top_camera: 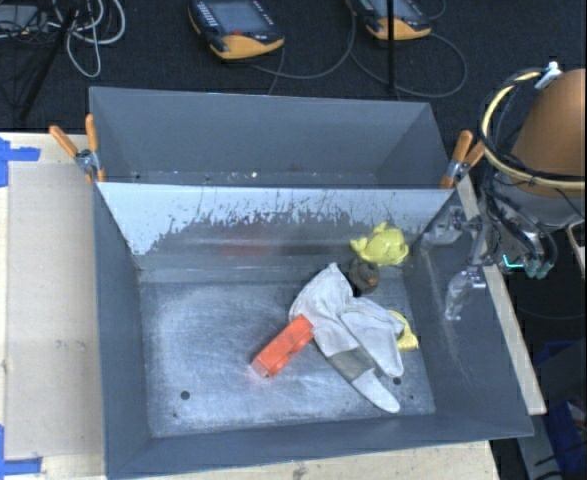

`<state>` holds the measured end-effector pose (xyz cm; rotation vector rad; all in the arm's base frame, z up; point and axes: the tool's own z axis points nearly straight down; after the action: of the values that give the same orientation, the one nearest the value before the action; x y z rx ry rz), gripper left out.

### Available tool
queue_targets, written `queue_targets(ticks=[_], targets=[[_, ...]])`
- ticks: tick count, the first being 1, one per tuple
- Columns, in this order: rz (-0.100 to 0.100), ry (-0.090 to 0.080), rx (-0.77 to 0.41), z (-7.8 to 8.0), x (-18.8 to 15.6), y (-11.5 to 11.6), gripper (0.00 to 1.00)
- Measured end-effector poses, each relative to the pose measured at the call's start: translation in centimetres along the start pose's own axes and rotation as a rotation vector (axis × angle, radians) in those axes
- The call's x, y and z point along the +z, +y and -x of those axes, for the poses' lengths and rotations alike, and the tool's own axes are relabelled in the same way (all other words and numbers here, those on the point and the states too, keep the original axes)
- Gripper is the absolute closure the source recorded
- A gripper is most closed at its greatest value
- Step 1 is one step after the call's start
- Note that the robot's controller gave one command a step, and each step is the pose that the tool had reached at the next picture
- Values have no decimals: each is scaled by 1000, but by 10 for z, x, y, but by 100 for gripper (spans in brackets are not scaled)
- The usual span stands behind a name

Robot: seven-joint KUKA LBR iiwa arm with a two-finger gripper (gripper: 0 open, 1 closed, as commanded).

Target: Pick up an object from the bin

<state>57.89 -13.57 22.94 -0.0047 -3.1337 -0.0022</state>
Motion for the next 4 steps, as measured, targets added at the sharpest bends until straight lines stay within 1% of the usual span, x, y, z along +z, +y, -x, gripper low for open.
queue_targets(ticks=[1,2,3,4], targets=[[-1,-8,-3,2,-5,1,0],[-3,-12,-87,-10,34,9,0],[0,-8,87,-60,109,56,100],[0,-8,86,-60,109,56,100]])
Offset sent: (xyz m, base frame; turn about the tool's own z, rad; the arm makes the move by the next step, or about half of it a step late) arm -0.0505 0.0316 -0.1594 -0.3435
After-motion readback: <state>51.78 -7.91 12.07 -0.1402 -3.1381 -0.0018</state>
